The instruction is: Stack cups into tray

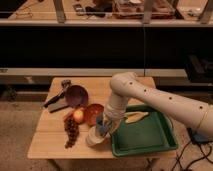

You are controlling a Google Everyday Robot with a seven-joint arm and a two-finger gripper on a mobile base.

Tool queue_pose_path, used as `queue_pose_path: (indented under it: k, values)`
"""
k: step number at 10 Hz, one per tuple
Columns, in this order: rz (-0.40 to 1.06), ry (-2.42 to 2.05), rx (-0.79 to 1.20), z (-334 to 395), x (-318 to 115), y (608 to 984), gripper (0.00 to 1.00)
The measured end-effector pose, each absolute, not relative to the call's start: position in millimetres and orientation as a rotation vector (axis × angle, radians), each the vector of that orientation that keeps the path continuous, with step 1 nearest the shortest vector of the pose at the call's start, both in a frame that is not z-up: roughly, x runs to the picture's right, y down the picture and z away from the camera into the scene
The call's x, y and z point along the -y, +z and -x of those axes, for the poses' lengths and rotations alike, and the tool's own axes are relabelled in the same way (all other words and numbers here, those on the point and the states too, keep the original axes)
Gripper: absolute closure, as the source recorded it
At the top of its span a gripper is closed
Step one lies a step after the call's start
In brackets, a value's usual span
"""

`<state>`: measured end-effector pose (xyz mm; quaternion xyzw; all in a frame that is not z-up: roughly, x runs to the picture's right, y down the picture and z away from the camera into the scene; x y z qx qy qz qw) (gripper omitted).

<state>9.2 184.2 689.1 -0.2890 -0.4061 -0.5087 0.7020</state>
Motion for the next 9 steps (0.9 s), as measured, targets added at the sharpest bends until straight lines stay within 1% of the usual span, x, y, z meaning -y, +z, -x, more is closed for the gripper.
queue_pose_path:
  k: [4,6,9]
  values:
    - [0.622,-1.164,0.934,52.3,-178.6,690.7,1.0]
    - [0.626,-1.204,0.957,85.5,-183.5,694.1,1.0]
    - [0.637,-1.215,0.962,99.5,-193.5,695.9,1.0]
